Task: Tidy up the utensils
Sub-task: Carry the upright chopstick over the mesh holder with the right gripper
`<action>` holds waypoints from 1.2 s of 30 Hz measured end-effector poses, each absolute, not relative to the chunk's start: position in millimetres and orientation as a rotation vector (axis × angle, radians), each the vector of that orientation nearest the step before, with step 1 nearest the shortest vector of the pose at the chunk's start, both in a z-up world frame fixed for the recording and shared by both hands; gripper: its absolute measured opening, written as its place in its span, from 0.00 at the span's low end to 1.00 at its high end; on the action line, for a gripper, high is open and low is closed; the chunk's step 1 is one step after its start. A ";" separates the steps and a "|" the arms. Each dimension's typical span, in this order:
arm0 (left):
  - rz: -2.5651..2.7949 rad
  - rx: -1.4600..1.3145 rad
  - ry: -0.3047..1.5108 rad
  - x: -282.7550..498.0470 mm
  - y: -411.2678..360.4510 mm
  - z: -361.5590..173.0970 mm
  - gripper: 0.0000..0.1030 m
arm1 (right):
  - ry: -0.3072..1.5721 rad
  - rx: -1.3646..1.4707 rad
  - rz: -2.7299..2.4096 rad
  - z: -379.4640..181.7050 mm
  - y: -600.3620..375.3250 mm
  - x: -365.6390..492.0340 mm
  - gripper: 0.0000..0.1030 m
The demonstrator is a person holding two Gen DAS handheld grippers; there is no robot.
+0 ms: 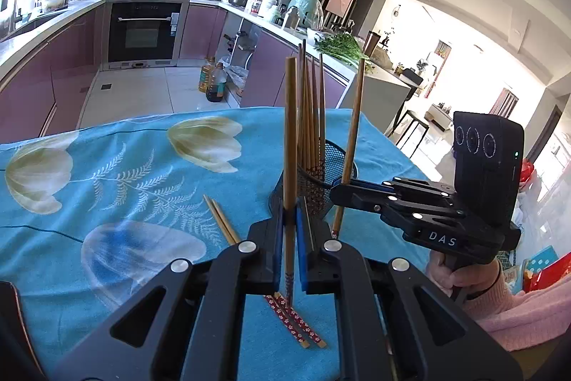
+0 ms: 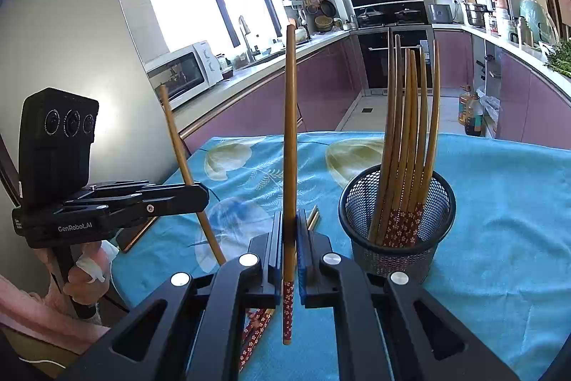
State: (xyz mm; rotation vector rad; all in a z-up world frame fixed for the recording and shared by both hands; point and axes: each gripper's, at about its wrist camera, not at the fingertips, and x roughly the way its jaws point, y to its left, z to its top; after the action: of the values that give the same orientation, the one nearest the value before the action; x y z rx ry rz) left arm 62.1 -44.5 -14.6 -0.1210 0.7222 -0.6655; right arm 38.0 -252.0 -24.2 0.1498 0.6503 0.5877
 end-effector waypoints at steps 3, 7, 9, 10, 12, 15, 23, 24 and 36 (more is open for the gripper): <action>-0.673 -0.128 0.711 62.6 -45.5 -11.0 0.07 | 0.644 0.152 0.584 -23.9 -252.6 38.1 0.06; -0.684 -0.138 0.700 63.6 -47.7 -7.8 0.07 | 0.633 0.151 0.579 -21.3 -254.6 37.9 0.06; -0.685 -0.140 0.698 64.6 -49.4 -6.9 0.07 | 0.628 0.150 0.576 -20.4 -256.7 38.2 0.06; -0.685 -0.140 0.697 64.9 -50.2 -6.4 0.07 | 0.626 0.150 0.573 -19.8 -257.2 38.4 0.06; -0.683 -0.138 0.694 66.9 -51.5 -7.1 0.07 | 0.621 0.149 0.570 -18.2 -257.9 37.8 0.06; -0.674 -0.132 0.688 67.8 -53.5 -6.5 0.07 | 0.615 0.148 0.565 -16.5 -258.4 38.4 0.06; -0.669 -0.122 0.676 71.0 -58.1 -3.2 0.07 | 0.597 0.144 0.555 -12.2 -260.3 37.5 0.06; -0.669 -0.120 0.675 71.5 -58.7 -2.8 0.07 | 0.594 0.142 0.553 -11.3 -260.3 37.5 0.06; -0.668 -0.101 0.653 75.1 -66.6 4.8 0.07 | 0.565 0.127 0.544 -1.5 -265.1 41.8 0.06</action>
State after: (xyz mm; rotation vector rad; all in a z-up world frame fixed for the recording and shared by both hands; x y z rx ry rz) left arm 75.1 -66.6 4.8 -0.1005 0.6534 -0.6679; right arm 41.8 -265.1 -1.5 0.1272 0.5648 0.5437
